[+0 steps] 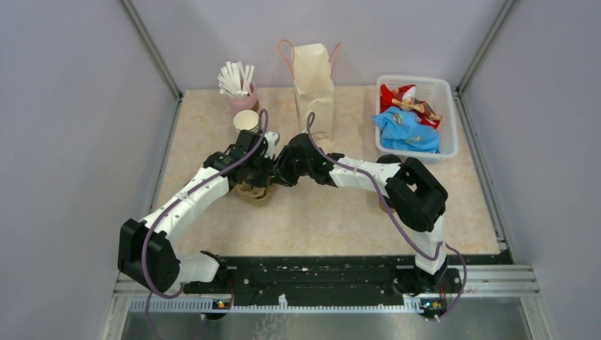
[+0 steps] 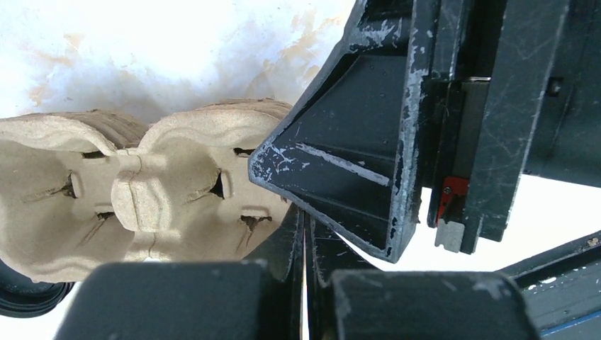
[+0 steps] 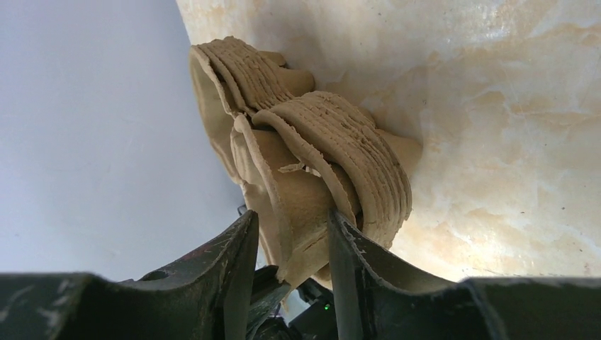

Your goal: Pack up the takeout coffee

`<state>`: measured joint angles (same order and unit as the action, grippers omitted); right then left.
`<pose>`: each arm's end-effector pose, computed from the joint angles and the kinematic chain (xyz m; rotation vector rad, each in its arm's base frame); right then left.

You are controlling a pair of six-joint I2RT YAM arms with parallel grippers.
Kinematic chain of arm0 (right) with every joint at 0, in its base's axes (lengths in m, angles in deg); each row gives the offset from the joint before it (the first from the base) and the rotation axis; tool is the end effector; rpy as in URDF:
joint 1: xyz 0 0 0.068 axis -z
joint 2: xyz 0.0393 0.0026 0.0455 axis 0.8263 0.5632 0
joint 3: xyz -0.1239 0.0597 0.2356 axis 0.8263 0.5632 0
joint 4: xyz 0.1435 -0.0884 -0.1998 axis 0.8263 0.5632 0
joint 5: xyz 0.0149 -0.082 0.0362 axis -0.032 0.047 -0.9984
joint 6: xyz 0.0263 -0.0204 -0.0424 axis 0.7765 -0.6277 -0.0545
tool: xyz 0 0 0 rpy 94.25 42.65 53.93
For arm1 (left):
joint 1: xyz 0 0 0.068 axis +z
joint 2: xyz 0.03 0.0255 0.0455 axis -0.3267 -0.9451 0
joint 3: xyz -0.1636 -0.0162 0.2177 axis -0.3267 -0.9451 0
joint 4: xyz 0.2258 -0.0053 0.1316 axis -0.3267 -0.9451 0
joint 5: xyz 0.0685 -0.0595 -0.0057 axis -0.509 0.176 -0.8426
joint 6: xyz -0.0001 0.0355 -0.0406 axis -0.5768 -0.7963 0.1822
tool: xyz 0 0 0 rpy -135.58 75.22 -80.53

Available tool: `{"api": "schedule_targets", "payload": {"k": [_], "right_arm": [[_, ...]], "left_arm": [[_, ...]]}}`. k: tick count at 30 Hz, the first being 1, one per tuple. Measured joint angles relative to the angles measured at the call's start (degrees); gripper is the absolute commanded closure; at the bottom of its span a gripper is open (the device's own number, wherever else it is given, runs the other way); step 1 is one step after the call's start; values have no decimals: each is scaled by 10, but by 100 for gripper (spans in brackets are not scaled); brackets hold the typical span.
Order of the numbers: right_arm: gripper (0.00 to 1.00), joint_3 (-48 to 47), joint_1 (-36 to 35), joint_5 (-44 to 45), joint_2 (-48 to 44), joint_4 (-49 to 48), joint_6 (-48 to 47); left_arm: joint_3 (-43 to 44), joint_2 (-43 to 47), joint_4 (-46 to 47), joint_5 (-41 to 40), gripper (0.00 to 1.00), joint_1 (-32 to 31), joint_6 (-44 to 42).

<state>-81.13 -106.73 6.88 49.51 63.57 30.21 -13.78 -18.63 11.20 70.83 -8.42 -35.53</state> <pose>0.2762 0.3510 0.2047 0.4548 2.5262 1.2898 0.2349 -0.1226 0.2749 0.4764 2.4827 -0.2504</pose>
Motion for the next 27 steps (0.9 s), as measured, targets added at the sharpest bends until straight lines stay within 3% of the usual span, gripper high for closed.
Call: {"api": "schedule_targets", "payload": {"k": [6,10,17,25,27], "right_arm": [[62,5,0,-1,0,-6,21],[70,18,0,-3,0,-17,48],[58,44,0,-14,0,-44,101],[67,64,0,-26,-6,-71,136],[67,68,0,-30,-6,-78,144]], "left_arm": [[0,-8,0,1,100,0,-1],[4,-19,-2,5,100,0,-1],[5,-24,-5,11,100,0,0],[6,-25,-10,16,100,0,2],[8,-25,-13,15,95,1,2]]}}
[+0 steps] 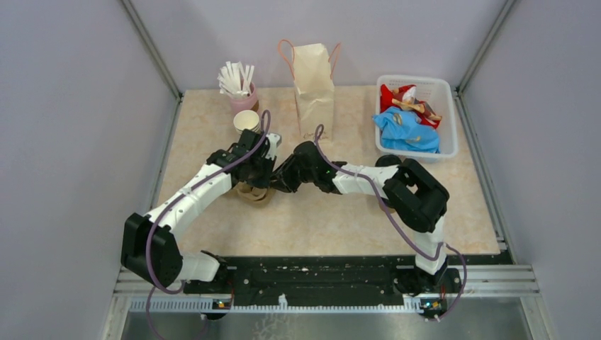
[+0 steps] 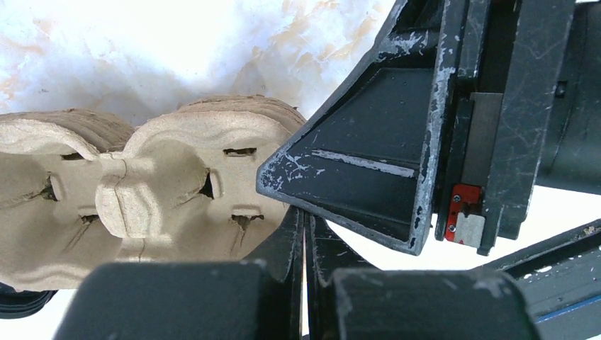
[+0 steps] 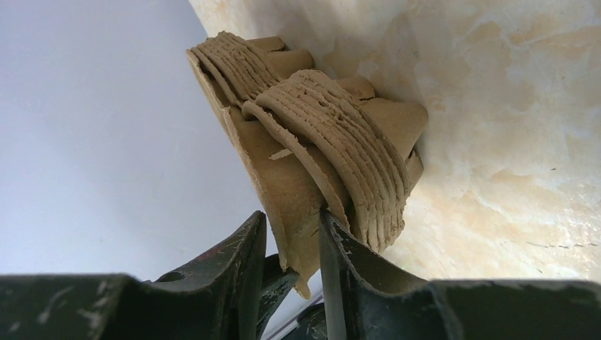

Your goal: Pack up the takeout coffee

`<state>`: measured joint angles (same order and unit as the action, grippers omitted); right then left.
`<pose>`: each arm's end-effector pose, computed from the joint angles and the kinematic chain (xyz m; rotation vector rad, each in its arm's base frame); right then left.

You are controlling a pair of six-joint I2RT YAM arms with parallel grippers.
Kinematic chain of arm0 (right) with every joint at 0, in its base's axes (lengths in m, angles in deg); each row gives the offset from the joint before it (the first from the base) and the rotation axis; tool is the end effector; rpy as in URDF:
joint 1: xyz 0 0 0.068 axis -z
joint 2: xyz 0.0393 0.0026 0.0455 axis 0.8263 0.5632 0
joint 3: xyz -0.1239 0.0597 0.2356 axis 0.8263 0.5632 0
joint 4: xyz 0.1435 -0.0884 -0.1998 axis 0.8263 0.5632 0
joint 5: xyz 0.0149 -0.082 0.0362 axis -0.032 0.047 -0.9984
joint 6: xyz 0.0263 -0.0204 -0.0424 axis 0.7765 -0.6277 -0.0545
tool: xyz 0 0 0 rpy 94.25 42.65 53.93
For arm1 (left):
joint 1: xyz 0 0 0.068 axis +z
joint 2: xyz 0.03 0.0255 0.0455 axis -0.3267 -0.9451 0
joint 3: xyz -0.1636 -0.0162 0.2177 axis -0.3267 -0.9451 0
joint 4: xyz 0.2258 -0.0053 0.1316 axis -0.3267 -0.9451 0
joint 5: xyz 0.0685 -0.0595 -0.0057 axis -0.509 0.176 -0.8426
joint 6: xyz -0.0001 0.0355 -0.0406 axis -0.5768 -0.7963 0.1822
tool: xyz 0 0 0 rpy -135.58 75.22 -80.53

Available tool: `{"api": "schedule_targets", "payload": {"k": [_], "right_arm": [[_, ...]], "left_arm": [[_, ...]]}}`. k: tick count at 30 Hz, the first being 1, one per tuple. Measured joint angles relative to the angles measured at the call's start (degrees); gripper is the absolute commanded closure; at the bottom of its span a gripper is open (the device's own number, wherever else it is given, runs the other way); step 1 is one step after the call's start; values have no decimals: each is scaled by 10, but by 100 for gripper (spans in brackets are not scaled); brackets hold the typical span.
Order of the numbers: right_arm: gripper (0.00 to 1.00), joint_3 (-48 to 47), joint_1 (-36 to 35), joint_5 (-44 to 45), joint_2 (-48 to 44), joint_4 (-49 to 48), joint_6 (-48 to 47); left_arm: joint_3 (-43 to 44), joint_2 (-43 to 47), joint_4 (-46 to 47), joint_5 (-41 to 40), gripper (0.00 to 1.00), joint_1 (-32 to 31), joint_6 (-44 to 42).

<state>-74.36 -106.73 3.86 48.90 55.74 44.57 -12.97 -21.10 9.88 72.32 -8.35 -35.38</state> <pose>0.2672 0.3428 0.1838 0.7531 2.5461 1.4425 0.2401 -0.1259 0.2672 0.4915 2.5367 -0.2674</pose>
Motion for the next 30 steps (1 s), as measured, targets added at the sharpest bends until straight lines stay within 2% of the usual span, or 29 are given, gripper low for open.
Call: {"api": "schedule_targets", "payload": {"k": [4,9,16,23,26,30], "right_arm": [[66,16,0,-9,0,-22,19],[66,28,-2,-18,0,-47,37],[70,29,-3,-34,0,-68,38],[88,45,-14,-49,-2,-70,25],[100,50,-19,-54,-3,-72,10],[100,50,-20,-53,-3,-83,-22]], "left_arm": [[4,0,-9,1,77,0,2],[26,0,-35,9,62,-1,5],[69,15,-79,12,56,-1,24],[128,53,-112,-18,51,-1,66],[152,72,-123,-33,51,-1,80],[189,85,-136,-51,50,-1,93]]}}
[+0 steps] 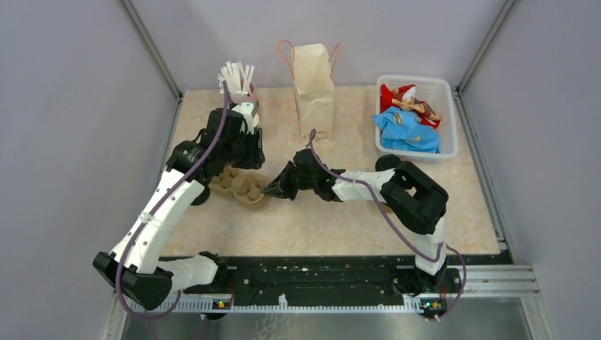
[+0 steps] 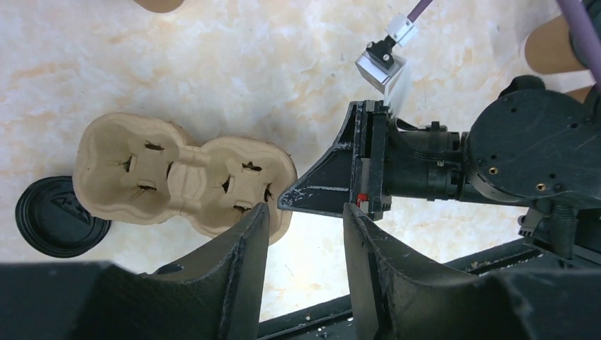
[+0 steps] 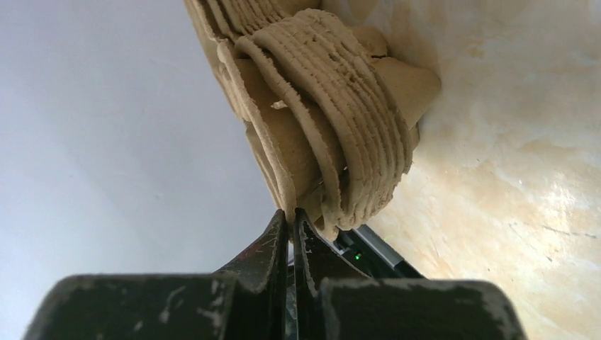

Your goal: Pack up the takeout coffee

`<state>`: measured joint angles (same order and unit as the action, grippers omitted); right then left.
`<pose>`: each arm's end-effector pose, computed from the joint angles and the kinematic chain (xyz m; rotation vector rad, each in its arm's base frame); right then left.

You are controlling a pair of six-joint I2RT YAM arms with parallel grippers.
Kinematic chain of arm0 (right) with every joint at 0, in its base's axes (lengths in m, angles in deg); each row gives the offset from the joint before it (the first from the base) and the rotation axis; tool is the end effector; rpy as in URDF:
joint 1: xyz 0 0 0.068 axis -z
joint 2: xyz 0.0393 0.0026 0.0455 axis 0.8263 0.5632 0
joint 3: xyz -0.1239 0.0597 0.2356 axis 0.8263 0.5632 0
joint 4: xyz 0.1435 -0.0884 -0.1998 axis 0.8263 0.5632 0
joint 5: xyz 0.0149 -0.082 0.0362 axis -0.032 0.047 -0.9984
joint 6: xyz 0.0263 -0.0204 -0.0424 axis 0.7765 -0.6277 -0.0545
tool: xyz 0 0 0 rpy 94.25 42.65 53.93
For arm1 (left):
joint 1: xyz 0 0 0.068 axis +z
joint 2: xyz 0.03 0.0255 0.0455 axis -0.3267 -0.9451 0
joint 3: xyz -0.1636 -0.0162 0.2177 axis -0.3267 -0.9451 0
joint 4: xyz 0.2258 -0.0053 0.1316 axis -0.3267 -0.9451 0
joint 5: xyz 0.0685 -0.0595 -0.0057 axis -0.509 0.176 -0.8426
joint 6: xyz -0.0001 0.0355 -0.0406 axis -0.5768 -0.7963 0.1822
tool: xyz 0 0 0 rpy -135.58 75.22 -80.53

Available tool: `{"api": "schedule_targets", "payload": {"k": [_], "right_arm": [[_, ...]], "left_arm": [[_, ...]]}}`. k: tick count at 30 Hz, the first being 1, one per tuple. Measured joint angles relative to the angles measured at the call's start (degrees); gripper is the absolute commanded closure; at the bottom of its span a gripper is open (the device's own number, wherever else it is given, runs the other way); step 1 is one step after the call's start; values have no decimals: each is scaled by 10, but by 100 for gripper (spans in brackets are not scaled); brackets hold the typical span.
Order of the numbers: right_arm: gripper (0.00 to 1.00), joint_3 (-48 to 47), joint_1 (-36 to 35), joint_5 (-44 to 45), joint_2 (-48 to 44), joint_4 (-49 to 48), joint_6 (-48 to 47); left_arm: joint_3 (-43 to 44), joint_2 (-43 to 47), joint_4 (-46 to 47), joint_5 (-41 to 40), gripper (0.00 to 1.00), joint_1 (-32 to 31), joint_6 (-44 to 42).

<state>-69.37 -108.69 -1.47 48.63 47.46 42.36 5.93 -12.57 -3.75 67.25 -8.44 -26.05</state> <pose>0.2476 0.3468 0.1724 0.5753 2.5796 1.5741 0.2055 -0.1049 0.3897 0.2198 2.3308 -0.3161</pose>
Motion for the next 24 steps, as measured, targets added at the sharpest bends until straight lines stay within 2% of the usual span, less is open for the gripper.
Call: {"api": "schedule_targets", "payload": {"k": [15,17,21,24], "right_arm": [[100,0,5,-1,-5,-167,-35],[100,0,7,-4,-7,-169,-38],[100,46,12,-16,-13,-231,-26],[100,50,17,-34,-14,-233,-42]], "left_arm": [[111,47,-17,-25,45,0,48],[115,59,-17,-25,46,0,54],[114,76,-17,-24,45,0,65],[99,89,-13,-24,45,0,76]]}}
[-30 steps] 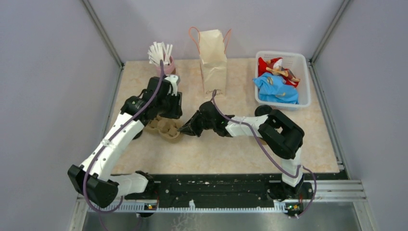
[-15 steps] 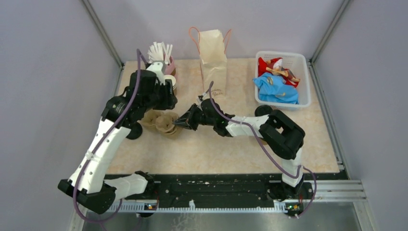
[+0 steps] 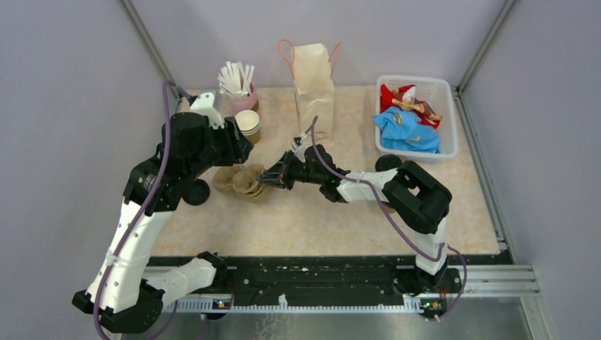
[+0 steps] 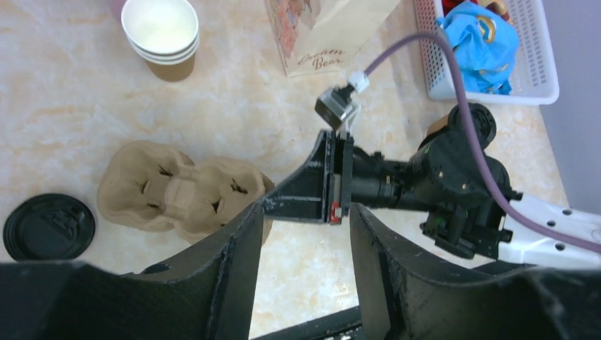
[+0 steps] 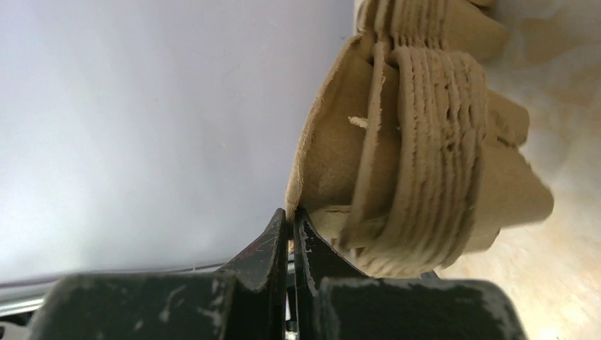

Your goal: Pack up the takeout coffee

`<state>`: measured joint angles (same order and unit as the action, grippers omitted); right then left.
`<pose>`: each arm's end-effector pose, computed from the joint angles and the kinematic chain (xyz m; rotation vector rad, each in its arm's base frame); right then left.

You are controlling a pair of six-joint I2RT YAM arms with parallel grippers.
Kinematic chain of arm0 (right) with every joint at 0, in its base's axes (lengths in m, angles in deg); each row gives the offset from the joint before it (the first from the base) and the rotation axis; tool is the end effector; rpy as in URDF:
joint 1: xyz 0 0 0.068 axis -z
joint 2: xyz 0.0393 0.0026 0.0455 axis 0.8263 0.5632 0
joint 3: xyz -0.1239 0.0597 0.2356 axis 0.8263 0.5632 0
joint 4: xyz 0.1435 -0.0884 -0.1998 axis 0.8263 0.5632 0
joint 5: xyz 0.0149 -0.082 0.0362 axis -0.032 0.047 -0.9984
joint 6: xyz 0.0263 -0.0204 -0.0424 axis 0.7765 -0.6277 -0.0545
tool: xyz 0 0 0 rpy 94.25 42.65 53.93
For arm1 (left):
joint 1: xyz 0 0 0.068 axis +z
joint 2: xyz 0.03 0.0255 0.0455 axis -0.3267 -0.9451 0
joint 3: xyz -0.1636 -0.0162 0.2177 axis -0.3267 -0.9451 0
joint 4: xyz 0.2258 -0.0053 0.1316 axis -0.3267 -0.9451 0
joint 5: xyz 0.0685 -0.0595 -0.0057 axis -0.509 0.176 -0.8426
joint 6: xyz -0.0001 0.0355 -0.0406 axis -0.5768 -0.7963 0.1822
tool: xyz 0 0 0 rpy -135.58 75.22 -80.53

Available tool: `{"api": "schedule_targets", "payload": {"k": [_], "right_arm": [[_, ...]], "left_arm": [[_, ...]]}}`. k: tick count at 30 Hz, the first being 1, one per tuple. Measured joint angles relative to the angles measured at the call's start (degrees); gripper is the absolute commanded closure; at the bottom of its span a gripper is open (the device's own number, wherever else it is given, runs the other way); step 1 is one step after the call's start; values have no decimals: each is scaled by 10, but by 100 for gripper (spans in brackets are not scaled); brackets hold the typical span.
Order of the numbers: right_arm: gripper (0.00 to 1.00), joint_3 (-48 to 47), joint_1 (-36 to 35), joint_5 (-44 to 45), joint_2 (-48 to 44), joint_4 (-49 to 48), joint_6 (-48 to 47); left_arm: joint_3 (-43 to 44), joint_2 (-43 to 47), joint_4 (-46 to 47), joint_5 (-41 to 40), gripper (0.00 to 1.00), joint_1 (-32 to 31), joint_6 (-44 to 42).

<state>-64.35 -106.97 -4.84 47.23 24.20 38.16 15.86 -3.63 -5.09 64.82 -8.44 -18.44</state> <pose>0.2546 0.3383 0.1960 0.2975 2.2333 1.8788 0.1488 -0.0736 0.4674 0.0186 2.0439 -0.4637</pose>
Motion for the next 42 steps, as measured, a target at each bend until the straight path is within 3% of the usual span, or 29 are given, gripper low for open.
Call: {"api": "schedule_targets", "payload": {"k": [5,10,13,15,20,23,26,28,31,33,37,42], "right_arm": [[100,-29,5,-26,9,-16,-29],[100,-73,7,-32,-7,57,-123],[100,-23,17,-33,-27,19,-117],[100,-1,22,-34,-35,43,-122],[100,-32,27,-33,-39,90,-146],[100,39,35,-33,-72,41,-119],[100,95,52,-28,-102,89,-106],[100,90,60,-22,-103,133,-105],[100,82,66,-21,-103,165,-103],[100,84,68,-21,-103,175,-98],[95,94,69,-23,-103,185,-90],[91,96,74,-28,-103,191,-89]], "left_arm": [[-21,11,0,6,45,0,15],[-21,11,0,3,46,0,17],[-21,11,0,2,45,0,17],[-21,11,0,0,45,0,17],[-33,17,11,2,44,0,19],[-43,12,19,7,44,0,20],[-63,0,22,13,38,0,26],[-80,-11,23,16,40,0,32],[-113,-35,23,29,53,0,44],[-149,-53,37,42,54,2,53],[-227,-90,61,97,43,36,61],[-264,-144,95,134,32,102,49]]}}
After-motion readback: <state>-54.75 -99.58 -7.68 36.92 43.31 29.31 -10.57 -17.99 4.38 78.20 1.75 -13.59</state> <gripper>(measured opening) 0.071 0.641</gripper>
